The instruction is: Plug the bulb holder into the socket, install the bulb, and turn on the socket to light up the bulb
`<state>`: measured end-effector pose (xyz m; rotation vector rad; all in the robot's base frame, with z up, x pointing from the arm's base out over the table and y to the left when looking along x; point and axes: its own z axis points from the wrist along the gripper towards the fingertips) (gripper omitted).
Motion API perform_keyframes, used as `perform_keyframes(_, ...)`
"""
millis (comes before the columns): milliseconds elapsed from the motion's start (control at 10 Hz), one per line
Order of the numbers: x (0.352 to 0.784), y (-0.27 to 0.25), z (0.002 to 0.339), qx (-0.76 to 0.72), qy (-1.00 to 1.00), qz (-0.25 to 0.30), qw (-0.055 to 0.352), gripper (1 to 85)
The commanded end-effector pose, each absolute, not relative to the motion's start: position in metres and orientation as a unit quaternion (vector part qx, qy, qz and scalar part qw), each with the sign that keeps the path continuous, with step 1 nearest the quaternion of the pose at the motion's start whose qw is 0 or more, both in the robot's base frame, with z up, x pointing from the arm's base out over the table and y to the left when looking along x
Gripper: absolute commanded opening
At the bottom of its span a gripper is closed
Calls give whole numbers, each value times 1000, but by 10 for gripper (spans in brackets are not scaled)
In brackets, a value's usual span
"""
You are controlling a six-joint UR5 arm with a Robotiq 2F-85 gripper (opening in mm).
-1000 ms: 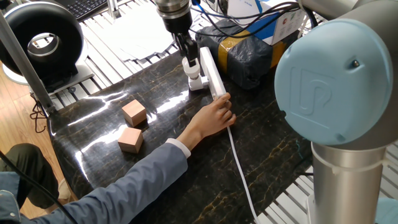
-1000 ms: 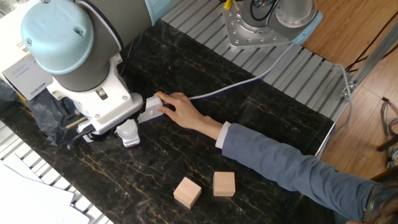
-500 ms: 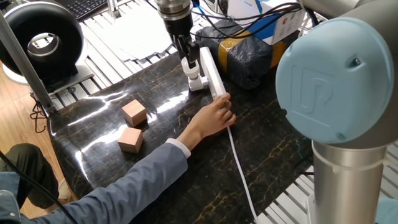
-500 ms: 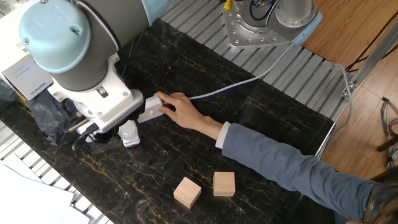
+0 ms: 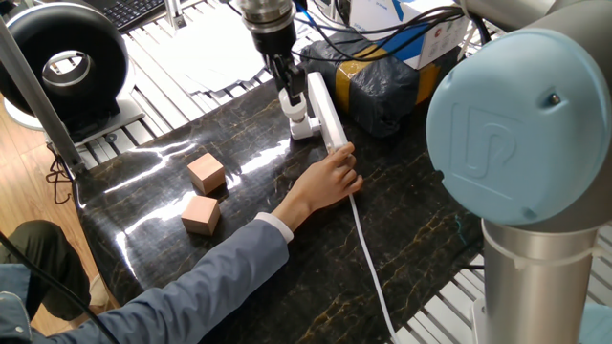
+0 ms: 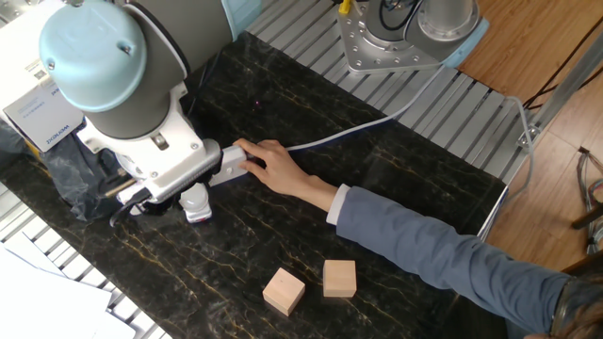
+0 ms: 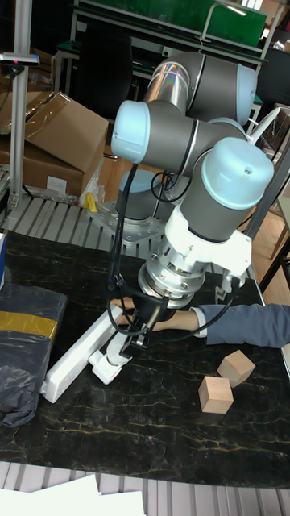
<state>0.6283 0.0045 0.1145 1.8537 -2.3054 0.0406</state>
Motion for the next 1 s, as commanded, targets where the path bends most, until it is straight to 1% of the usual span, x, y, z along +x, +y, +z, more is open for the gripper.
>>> perform_keyframes(0, 626, 9, 117, 590, -803, 12, 88, 323)
perform_keyframes(400, 628, 7, 112, 551, -830, 6, 79, 323)
perform_keyframes(700, 623, 9, 113, 511, -855, 4, 86, 323)
perform_keyframes(900, 625, 8, 116, 486, -869, 18, 93, 323)
